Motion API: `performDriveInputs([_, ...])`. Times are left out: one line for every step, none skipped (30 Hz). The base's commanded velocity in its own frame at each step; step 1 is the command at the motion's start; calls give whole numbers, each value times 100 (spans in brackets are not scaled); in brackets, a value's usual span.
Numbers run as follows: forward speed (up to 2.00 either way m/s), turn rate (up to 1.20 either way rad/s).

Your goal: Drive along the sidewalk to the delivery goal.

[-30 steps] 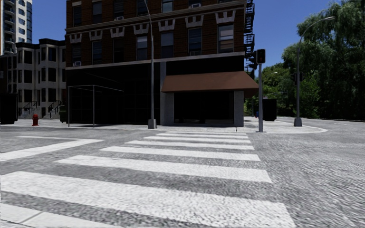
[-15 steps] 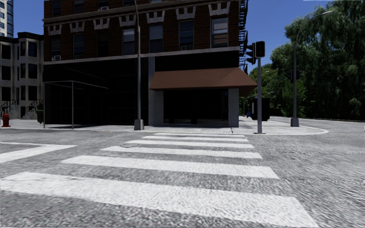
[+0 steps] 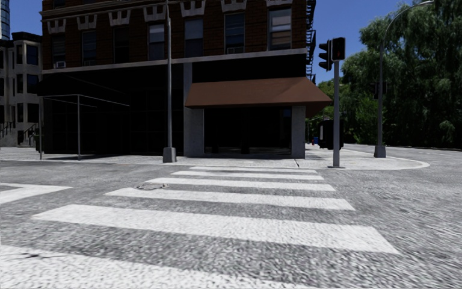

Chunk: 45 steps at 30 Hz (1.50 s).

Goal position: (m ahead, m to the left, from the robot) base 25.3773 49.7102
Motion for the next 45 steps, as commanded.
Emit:
performDriveInputs([127,-9])
performDriveInputs([127,-9])
performDriveInputs([127,-9])
performDriveInputs([127,-9])
performDriveInputs([127,-9])
performDriveInputs([127,-9])
performDriveInputs([127,-9])
performDriveInputs([127,-9])
performDriveInputs([127,-9])
performDriveInputs([127,-9])
performDriveInputs([127,-9])
performDriveInputs([127,-9])
performDriveInputs([127,-9])
performDriveInputs([127,-9])
performDriveInputs([127,-9])
performDriveInputs([127,-9])
performDriveInputs([127,-9])
performDriveInputs([136,-12])
performDriveInputs([200,-15])
performDriveInputs([200,-15])
performDriveInputs([200,-21])
performDriveInputs([200,-24])
performDriveInputs([200,-24])
performDriveInputs([200,-25])
performDriveInputs([200,-25])
performDriveInputs([200,-24])
performDriveInputs([200,-24])
performDriveInputs([200,-6])
performDriveInputs([200,0])
performDriveInputs([200,0])
performDriveInputs([200,0])
performDriveInputs([200,0])
performDriveInputs([200,0])
performDriveInputs([200,0])
performDriveInputs([200,0])
performDriveInputs([200,0])
performDriveInputs([200,0])
performDriveInputs([200,0])
performDriveInputs([200,0])
performDriveInputs([200,0])
performDriveInputs([200,0])
performDriveInputs([200,0])
performDriveInputs([200,0])
performDriveInputs([200,0])
performDriveInputs([200,0])
